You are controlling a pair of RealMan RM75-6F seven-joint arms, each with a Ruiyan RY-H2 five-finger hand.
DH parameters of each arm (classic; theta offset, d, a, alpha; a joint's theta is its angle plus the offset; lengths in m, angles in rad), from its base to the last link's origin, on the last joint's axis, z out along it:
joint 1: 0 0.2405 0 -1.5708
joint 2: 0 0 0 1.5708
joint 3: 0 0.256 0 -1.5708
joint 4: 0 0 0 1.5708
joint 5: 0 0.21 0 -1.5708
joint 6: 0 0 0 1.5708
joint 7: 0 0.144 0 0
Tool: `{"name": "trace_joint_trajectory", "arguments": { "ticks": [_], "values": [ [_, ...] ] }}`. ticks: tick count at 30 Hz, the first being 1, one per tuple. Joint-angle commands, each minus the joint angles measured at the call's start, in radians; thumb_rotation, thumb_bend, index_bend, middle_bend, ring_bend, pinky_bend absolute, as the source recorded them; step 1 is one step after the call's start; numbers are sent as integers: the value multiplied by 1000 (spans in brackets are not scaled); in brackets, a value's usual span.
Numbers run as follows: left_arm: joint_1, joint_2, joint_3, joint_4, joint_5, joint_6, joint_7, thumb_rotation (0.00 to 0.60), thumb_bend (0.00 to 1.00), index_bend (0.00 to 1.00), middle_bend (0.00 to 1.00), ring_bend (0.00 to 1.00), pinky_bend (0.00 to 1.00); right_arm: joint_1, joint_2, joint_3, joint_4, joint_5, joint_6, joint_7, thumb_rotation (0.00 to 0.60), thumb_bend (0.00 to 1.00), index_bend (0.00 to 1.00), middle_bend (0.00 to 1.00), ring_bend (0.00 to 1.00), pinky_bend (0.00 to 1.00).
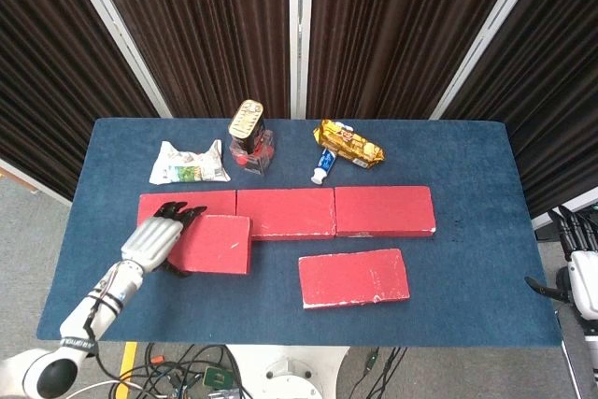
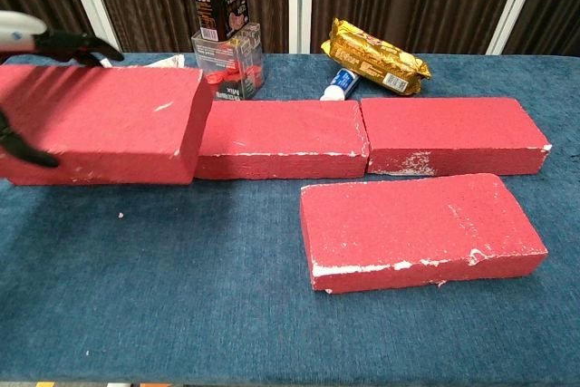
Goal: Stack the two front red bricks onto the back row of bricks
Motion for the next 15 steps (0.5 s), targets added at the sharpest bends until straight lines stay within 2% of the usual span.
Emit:
{"name": "trace_joint_trajectory", "arguments": {
  "ticks": [1,4,9,15],
  "values": [
    [-129,-72,-61,105,-166,-72,43,600,19,0,206,0,0,1,-1,-1,3,0,-3,2,600,0,0,0,0,0],
    [-192,-118,-68,187,-241,-111,56,600,20,0,206,0,0,2,-2,-1,6,1,-7,2,600,0,0,0,0,0],
    [-262,-168,-51,294,-324,-179,56,600,20,0,205,0,0,5,-2,-2,12,5,-19,10,600,0,0,0,0,0],
    [-293,-201,-44,370,-357,-221,7,600,20,0,205,0,0,11,-3,-3,16,9,-36,15,600,0,0,0,0,0]
  ]
}}
